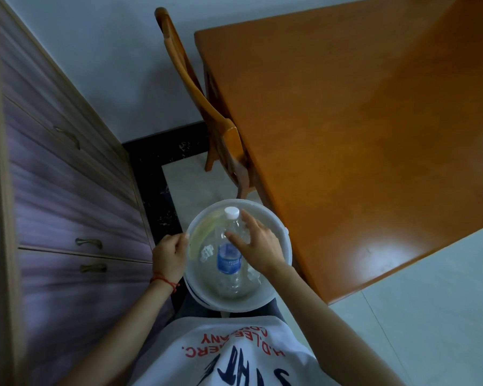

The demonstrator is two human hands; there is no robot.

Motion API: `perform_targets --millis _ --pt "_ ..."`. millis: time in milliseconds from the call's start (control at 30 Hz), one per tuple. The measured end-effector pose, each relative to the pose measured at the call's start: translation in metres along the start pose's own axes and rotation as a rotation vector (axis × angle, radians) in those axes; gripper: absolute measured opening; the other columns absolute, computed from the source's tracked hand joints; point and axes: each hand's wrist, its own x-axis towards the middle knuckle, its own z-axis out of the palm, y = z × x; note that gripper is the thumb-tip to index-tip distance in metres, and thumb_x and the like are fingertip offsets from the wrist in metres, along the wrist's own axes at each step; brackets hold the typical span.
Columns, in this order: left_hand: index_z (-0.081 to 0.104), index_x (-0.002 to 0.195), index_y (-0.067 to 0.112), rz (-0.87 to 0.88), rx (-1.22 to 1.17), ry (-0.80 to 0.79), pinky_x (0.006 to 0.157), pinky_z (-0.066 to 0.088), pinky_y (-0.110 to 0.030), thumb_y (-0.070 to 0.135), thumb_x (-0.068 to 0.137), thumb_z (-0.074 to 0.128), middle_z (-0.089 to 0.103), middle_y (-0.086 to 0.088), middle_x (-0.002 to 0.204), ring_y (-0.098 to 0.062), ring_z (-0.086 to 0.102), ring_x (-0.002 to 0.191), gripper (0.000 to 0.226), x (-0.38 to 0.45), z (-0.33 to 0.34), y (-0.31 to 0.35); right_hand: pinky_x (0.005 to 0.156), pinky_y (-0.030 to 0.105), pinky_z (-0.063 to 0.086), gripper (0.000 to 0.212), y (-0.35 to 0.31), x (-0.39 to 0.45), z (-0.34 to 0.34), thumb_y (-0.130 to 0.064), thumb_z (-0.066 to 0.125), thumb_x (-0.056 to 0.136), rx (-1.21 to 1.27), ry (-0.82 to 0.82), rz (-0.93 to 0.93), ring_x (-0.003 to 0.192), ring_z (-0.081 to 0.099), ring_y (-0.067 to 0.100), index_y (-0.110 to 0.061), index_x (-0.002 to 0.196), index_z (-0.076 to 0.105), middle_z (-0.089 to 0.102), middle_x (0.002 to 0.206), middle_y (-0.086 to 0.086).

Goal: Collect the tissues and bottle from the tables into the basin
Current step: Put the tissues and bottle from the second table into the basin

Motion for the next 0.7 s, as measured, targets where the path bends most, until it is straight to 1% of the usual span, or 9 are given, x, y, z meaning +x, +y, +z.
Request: perform_targets --millis 67,167,300,400,500,567,600,667,700 --pt "0.053 0.058 0.003 -0.009 -0.010 -0.005 0.061 0.033 -0.030 0.035 0.080 0.038 0.052 -0.016 0.063 -0.025 0.047 0.059 0.042 -0.002 0.000 -0.001 0.101 0.036 0.042 0.063 0.004 -0.001 -0.004 -0.054 0.045 0.086 -0.046 0.072 -0.038 0.125 0.044 0.017 -0.021 0.138 0.029 0.047 0.139 0.003" --pt "0.050 0.055 0.008 -0.015 -0.014 -0.005 0.060 0.033 -0.030 0.034 0.081 0.038 0.052 -0.016 0.063 -0.026 0.047 0.058 0.038 -0.004 -0.001 -0.003 0.103 0.036 0.038 0.053 0.015 -0.003 -0.014 -0.043 0.051 0.088 -0.097 0.255 -0.111 0.125 0.043 0.018 -0.016 0.132 0.040 0.050 0.134 0.006" --pt "0.043 0.051 0.015 0.013 0.000 -0.004 0.053 0.029 -0.029 0.031 0.084 0.041 0.047 -0.010 0.057 -0.021 0.042 0.053 0.037 -0.006 -0.005 -0.010 0.100 0.036 0.035 0.048 0.035 -0.015 -0.025 -0.036 0.050 0.090 -0.083 0.430 -0.001 0.123 0.043 0.025 -0.012 0.130 0.042 0.049 0.133 0.011" --pt "0.034 0.048 0.025 0.025 0.016 0.006 0.051 0.026 -0.029 0.032 0.084 0.041 0.039 -0.003 0.053 -0.020 0.038 0.050 0.038 -0.007 -0.010 -0.014 0.099 0.039 0.039 0.049 0.048 -0.029 -0.023 -0.039 0.047 0.091 -0.065 0.390 0.191 0.125 0.040 0.024 -0.016 0.133 0.037 0.044 0.137 0.009" --pt "0.037 0.050 0.021 0.016 0.008 0.013 0.058 0.030 -0.029 0.027 0.088 0.044 0.042 -0.007 0.055 -0.024 0.041 0.054 0.039 -0.009 -0.016 -0.023 0.097 0.040 0.041 0.049 0.052 -0.039 -0.015 -0.043 0.044 0.091 -0.018 0.337 0.296 0.122 0.043 0.022 -0.019 0.133 0.037 0.046 0.136 0.006" --pt "0.040 0.052 0.016 0.020 -0.009 0.012 0.058 0.032 -0.030 0.031 0.085 0.041 0.044 -0.009 0.056 -0.024 0.042 0.054 0.036 -0.010 -0.020 -0.028 0.088 0.034 0.044 0.044 0.051 -0.042 -0.010 -0.041 0.044 0.091 0.024 0.332 0.301 0.110 0.052 0.020 -0.018 0.128 0.044 0.055 0.127 0.006" --pt "0.041 0.053 0.015 0.021 -0.010 0.009 0.058 0.032 -0.030 0.033 0.084 0.040 0.045 -0.010 0.057 -0.025 0.043 0.055 0.035 -0.010 -0.022 -0.031 0.080 0.027 0.046 0.042 0.049 -0.043 -0.007 -0.040 0.044 0.091 0.054 0.330 0.295 0.100 0.056 0.016 -0.017 0.126 0.047 0.060 0.121 0.005" --pt "0.041 0.054 0.014 0.028 0.001 0.011 0.057 0.033 -0.030 0.033 0.083 0.039 0.046 -0.011 0.058 -0.025 0.043 0.055 0.035 -0.012 -0.026 -0.034 0.066 0.016 0.044 0.041 0.045 -0.044 -0.001 -0.041 0.044 0.091 0.084 0.314 0.276 0.082 0.058 0.008 -0.017 0.124 0.052 0.065 0.113 0.002" --pt "0.041 0.053 0.015 0.032 0.003 0.016 0.055 0.032 -0.029 0.033 0.084 0.040 0.045 -0.010 0.057 -0.025 0.042 0.055 0.036 -0.013 -0.029 -0.036 0.063 0.016 0.046 0.039 0.043 -0.045 0.003 -0.041 0.044 0.091 0.089 0.307 0.271 0.078 0.059 0.007 -0.018 0.122 0.054 0.065 0.110 0.002"
